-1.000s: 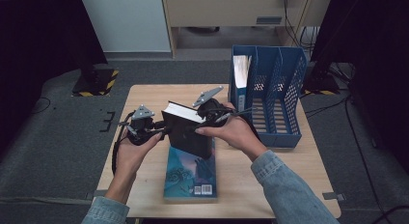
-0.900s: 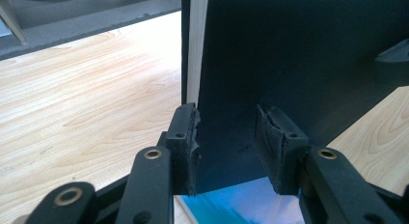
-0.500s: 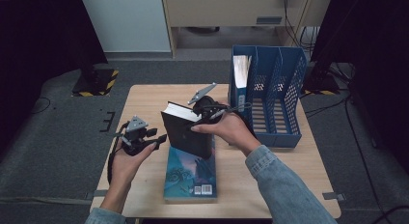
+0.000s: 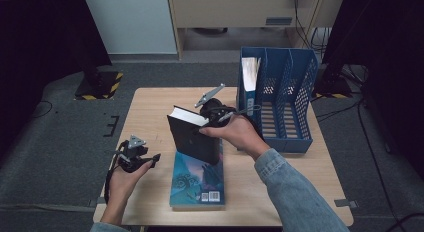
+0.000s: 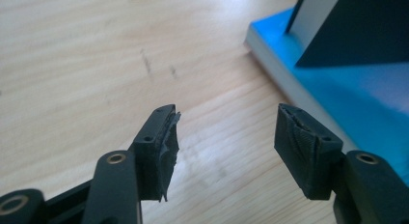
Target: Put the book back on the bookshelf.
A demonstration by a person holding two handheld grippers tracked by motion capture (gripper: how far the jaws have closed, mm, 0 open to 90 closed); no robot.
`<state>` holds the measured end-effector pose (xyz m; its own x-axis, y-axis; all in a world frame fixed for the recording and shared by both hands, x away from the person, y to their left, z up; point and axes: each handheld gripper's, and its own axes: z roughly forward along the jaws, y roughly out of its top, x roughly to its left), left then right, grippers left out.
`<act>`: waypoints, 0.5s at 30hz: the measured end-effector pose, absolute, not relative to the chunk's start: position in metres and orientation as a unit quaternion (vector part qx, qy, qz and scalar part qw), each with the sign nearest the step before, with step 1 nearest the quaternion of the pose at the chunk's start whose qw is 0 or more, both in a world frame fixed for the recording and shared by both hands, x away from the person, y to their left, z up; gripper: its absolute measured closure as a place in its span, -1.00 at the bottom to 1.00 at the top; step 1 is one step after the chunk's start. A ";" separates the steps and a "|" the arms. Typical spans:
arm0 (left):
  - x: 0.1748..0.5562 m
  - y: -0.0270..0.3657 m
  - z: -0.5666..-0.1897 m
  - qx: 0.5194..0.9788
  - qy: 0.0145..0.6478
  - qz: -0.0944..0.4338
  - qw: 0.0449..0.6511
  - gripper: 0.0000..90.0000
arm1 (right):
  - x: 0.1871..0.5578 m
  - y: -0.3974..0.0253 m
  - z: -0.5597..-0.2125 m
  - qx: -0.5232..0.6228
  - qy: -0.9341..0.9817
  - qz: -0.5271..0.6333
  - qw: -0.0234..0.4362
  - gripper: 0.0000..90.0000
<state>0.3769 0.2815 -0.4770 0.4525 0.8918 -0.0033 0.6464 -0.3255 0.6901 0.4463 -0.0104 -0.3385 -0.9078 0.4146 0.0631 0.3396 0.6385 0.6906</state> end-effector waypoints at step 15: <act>0.387 0.299 -0.506 0.799 0.511 0.160 0.271 -0.43 | 0.464 -0.021 -0.335 0.316 0.873 0.371 0.022 0.16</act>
<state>0.3875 0.2986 -0.5061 0.4256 0.9047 -0.0210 0.7306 -0.3298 0.5979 0.4641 -0.0214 -0.3349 -0.7994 0.5678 0.1963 0.5355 0.5255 0.6611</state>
